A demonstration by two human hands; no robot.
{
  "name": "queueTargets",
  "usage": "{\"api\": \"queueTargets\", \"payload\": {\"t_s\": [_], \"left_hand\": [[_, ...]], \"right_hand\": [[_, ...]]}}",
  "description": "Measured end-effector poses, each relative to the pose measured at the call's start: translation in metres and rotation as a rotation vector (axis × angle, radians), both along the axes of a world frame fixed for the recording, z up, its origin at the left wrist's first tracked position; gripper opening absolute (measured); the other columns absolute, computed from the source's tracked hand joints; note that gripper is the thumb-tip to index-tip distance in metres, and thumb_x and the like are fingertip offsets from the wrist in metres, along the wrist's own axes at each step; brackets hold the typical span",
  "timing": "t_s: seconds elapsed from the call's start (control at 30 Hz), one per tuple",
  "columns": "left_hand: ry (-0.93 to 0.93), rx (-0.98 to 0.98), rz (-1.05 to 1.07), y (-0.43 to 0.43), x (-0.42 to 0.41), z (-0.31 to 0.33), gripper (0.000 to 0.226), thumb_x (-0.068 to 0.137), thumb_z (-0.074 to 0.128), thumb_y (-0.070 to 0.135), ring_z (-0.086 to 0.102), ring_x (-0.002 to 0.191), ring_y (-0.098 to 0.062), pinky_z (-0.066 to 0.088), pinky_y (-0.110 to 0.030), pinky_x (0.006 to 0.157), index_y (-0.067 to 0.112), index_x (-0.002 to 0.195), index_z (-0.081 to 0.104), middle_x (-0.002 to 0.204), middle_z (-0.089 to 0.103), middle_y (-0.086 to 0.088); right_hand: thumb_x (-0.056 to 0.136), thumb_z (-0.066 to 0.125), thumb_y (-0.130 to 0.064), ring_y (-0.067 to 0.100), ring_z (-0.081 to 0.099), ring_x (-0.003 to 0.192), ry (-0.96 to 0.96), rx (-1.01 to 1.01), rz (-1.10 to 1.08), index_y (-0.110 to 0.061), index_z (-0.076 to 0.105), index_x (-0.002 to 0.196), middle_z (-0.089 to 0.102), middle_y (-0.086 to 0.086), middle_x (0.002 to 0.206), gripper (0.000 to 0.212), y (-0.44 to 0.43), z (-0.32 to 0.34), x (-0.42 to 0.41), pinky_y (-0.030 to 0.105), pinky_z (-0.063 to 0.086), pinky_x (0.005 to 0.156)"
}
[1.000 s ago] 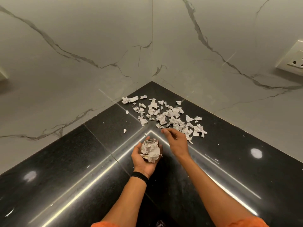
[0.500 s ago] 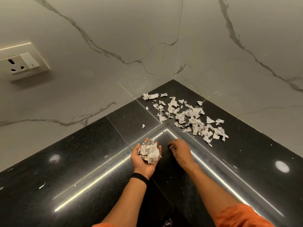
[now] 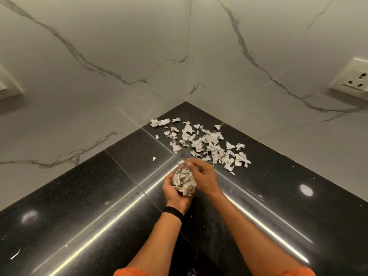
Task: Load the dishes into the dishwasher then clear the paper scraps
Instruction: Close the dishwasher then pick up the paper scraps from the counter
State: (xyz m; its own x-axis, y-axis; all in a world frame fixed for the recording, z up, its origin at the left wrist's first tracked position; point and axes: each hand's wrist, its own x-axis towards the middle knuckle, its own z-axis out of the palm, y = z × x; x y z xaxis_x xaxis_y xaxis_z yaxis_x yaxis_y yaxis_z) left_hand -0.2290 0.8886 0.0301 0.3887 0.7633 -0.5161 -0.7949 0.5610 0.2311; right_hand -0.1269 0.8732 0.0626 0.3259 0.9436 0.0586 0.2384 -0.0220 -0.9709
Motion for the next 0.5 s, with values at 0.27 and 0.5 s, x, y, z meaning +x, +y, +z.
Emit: {"api": "queueTargets", "payload": {"t_s": [0.27,0.5], "left_hand": [[0.019,0.001,-0.070,-0.024,0.007,0.005,0.049,0.098,0.045,0.038,0.068,0.098,-0.030,0.057,-0.041,0.083,0.008,0.133,0.059,0.115,0.068,-0.017],[0.017,-0.017,-0.056,-0.077,-0.002,0.004,0.037,0.099,0.042,0.033,0.071,0.083,-0.026,0.060,-0.035,0.074,0.007,0.103,0.067,0.092,0.072,-0.013]], "right_hand": [[0.103,0.056,-0.022,0.001,0.072,0.087,0.472,-0.005,-0.270,-0.020,0.071,0.111,0.077,-0.016,0.091,0.017,-0.043,0.003,-0.020,0.018,0.056,0.071],[0.097,0.067,-0.026,0.033,0.072,0.103,0.646,-0.018,-0.428,-0.014,0.074,0.111,0.076,0.014,0.106,0.020,-0.090,-0.017,-0.053,0.049,0.058,0.092]]}}
